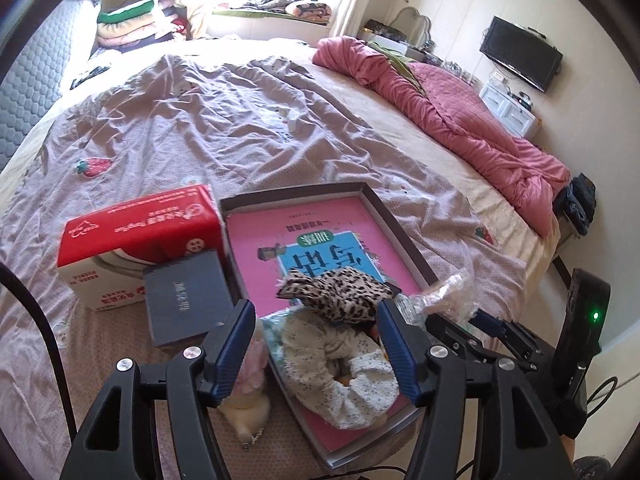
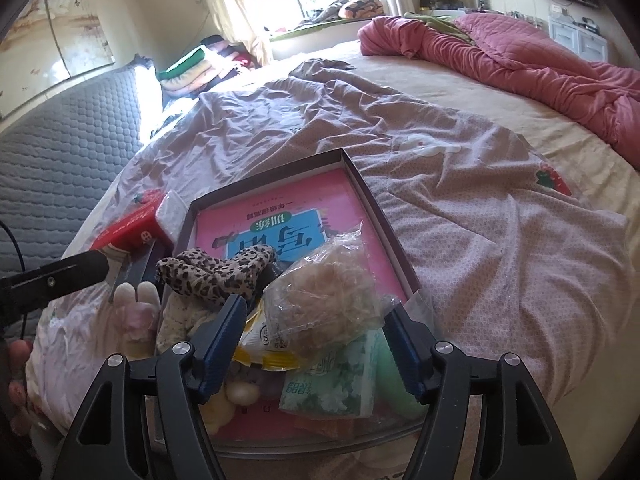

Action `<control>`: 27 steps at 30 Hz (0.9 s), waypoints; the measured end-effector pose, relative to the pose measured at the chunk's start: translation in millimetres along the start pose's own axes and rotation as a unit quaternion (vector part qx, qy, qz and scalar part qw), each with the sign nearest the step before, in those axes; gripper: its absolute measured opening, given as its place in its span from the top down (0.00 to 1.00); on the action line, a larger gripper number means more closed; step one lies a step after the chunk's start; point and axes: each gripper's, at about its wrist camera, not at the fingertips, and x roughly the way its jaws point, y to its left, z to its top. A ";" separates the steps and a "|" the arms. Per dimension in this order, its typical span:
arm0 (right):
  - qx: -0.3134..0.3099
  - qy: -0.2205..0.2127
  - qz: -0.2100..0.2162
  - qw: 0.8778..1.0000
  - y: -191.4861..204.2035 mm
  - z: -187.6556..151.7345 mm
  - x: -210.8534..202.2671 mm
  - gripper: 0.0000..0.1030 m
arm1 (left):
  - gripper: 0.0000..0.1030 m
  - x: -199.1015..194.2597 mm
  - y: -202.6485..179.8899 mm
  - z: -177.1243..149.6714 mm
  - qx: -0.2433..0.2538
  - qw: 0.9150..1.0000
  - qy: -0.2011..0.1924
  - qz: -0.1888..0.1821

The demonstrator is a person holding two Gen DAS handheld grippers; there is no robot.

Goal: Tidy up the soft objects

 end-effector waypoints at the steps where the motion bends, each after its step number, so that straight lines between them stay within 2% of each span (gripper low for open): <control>1: -0.001 0.002 -0.001 1.000 0.5 -0.7 0.2 0.31 | 0.39 -1.9 3.7 0.8 -0.004 1.000 -0.001 0.002; 7: -0.007 0.003 -0.008 1.000 0.3 -3.1 -3.4 0.30 | 0.36 -7.9 15.3 0.1 -0.017 1.000 -0.004 0.007; 27: -0.019 -0.003 -0.029 0.999 3.2 -9.1 -20.1 0.27 | 0.30 -0.1 6.7 -32.5 -0.003 0.999 0.015 0.031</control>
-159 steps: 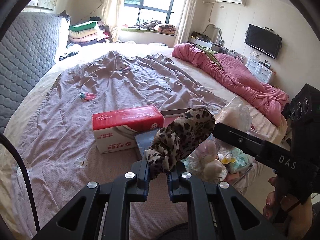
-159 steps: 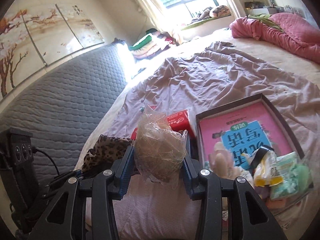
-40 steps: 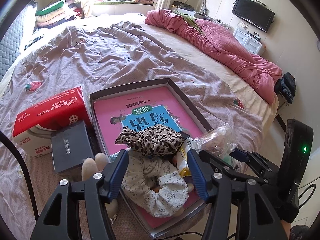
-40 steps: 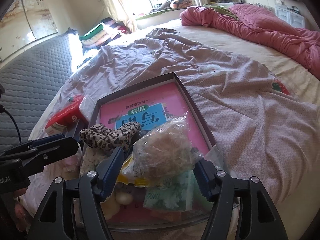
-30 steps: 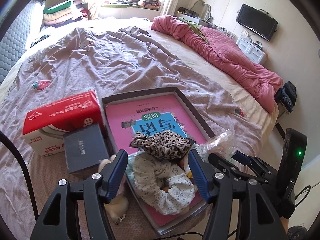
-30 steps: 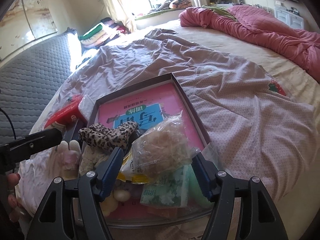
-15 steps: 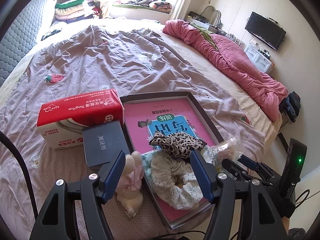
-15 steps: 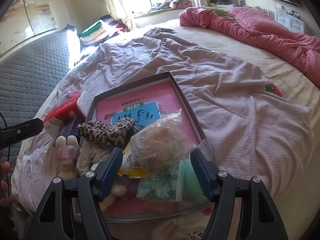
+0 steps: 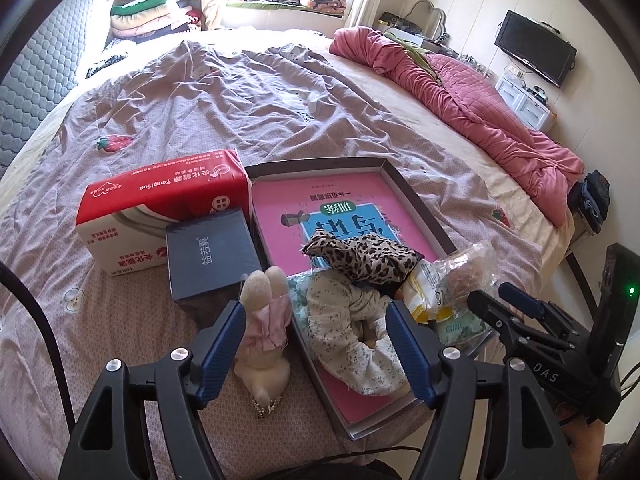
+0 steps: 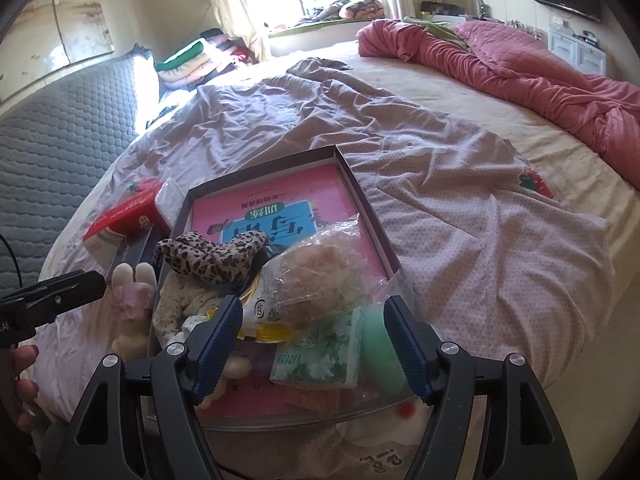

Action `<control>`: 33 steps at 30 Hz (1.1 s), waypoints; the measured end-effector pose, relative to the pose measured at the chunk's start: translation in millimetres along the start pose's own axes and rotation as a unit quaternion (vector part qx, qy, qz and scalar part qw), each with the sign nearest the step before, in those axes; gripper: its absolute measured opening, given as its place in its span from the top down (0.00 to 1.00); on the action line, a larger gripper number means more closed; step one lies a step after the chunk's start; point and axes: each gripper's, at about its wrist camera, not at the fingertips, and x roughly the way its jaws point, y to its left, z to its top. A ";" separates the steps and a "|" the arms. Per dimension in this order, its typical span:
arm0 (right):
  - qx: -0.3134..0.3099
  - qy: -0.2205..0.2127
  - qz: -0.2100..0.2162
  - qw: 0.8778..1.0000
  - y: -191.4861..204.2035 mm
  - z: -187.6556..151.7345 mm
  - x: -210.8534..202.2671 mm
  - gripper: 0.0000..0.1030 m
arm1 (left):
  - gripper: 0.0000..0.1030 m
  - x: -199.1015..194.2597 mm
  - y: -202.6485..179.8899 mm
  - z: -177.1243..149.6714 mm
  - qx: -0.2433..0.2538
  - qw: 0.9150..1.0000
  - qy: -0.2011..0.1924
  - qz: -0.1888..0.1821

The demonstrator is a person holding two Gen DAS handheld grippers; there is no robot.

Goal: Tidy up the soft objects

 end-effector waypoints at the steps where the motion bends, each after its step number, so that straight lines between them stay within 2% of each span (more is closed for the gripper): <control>1: -0.001 -0.002 -0.002 1.000 0.0 -0.1 -1.6 0.26 | 0.30 -0.3 0.6 -1.1 -0.001 1.000 0.000 0.002; 11: -0.010 -0.012 -0.023 1.000 3.7 -1.4 -13.3 0.25 | 0.30 -5.6 9.0 -12.2 -0.004 1.000 0.001 0.008; 21: -0.024 -0.011 -0.025 0.999 12.2 -5.6 -21.0 0.25 | 0.30 4.9 40.2 -37.5 -0.016 0.999 0.027 0.044; 25: -0.029 -0.016 -0.027 0.999 13.3 -8.2 -27.3 0.25 | 0.30 16.7 50.5 -46.9 -0.030 0.998 0.049 0.038; 33: -0.041 -0.014 -0.024 0.999 15.2 -19.8 -38.0 0.25 | 0.30 34.6 52.9 -52.2 -0.037 0.997 0.064 0.036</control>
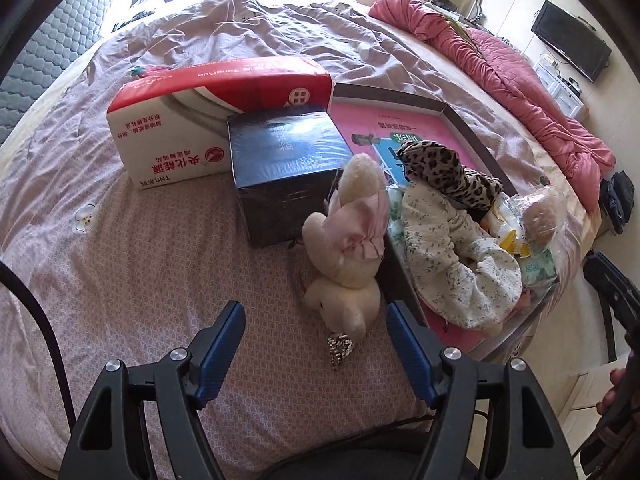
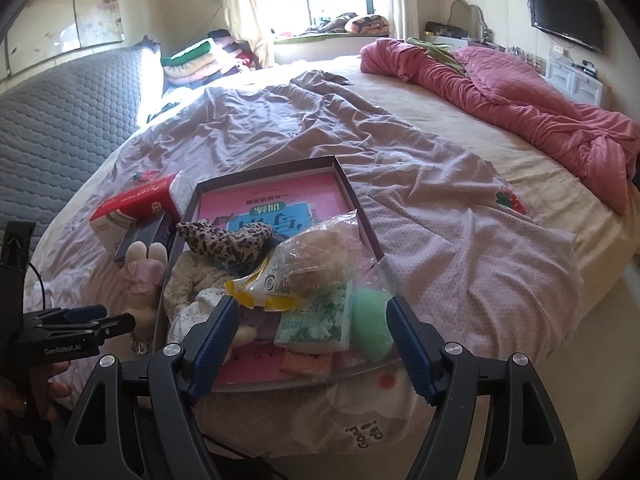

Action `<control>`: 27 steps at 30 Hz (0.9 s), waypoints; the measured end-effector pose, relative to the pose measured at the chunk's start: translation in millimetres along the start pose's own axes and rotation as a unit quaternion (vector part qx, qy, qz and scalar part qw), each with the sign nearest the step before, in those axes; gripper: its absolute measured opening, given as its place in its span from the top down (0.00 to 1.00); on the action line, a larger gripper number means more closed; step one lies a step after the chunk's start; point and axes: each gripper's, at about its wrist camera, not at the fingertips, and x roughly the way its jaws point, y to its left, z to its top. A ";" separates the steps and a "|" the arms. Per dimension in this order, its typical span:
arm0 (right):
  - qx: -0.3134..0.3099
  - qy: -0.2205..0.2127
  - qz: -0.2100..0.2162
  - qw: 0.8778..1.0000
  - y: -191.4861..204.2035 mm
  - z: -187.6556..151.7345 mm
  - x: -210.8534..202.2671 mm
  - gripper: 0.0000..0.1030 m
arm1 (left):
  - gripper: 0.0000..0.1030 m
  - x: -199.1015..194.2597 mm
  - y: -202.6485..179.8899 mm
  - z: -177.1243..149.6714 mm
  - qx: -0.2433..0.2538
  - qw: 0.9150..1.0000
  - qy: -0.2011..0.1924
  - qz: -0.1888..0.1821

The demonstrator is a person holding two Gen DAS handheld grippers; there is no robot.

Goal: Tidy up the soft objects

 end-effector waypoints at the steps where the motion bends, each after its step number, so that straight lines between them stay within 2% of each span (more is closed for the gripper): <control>1: -0.002 0.002 0.000 1.000 1.0 -2.5 -0.4 0.25 | 0.30 1.9 -0.1 0.4 0.000 1.000 0.002 0.000; 11: -0.019 -0.003 0.027 0.999 21.3 -19.2 -15.7 0.25 | 0.30 5.9 -1.6 -0.7 -0.005 1.000 0.001 -0.004; 16: -0.026 -0.015 0.041 0.999 36.2 -14.2 -25.1 0.25 | 0.30 -8.4 -7.6 -4.9 0.002 1.000 -0.011 -0.005; 27: -0.021 -0.003 0.047 0.999 59.5 -21.9 -39.4 0.25 | 0.30 -45.8 -24.5 -18.1 0.020 0.999 -0.035 -0.003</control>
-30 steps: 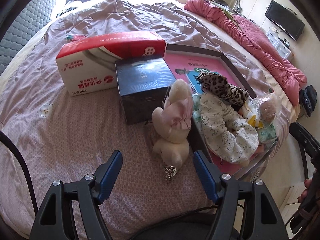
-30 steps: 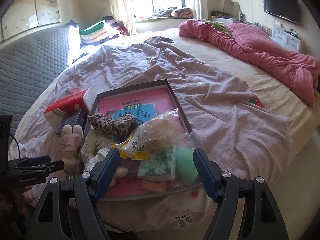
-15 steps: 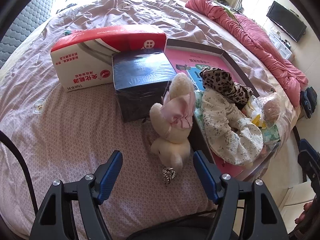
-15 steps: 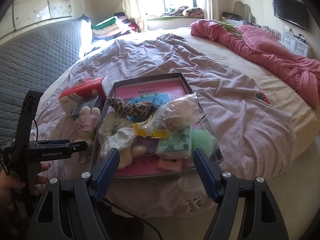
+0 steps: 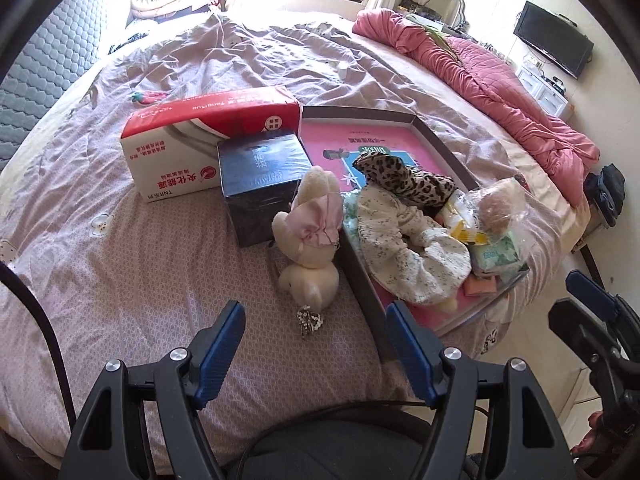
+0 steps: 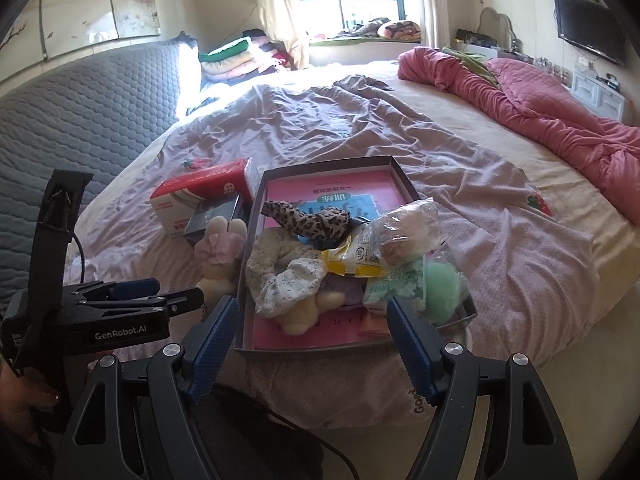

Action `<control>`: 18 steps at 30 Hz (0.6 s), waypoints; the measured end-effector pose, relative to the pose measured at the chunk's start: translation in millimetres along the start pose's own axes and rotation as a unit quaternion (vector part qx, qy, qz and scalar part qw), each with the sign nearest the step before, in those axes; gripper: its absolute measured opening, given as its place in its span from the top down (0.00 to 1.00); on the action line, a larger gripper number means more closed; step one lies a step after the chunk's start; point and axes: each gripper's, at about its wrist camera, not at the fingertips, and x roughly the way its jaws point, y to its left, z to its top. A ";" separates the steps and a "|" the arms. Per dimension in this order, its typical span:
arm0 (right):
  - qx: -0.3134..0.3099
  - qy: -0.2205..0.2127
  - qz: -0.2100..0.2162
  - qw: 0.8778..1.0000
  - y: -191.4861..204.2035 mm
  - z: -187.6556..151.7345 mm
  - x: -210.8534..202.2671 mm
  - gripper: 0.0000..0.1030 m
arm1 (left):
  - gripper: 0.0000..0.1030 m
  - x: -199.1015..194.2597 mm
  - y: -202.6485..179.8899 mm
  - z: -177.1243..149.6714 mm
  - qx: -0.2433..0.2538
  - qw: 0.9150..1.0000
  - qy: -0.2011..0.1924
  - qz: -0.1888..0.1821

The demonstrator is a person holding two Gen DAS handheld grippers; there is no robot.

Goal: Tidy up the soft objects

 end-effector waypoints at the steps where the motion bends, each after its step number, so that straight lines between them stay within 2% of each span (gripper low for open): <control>1: 0.002 0.002 0.001 1.000 1.5 -0.9 -1.2 0.25 | 0.30 -4.6 -0.4 -1.9 0.000 1.000 -0.002 0.002; 11: 0.015 0.025 -0.007 1.000 14.5 -14.5 -9.8 0.25 | 0.30 -39.3 -3.3 -20.9 -0.007 1.000 -0.013 0.020; 16: 0.000 0.021 -0.012 1.000 23.3 -20.1 -20.4 0.25 | 0.29 -56.1 -5.6 -29.9 -0.008 0.999 -0.020 0.030; 18: -0.004 0.017 -0.015 1.000 25.0 -21.5 -24.9 0.25 | 0.26 -61.8 -7.3 -32.5 -0.007 0.999 -0.023 0.033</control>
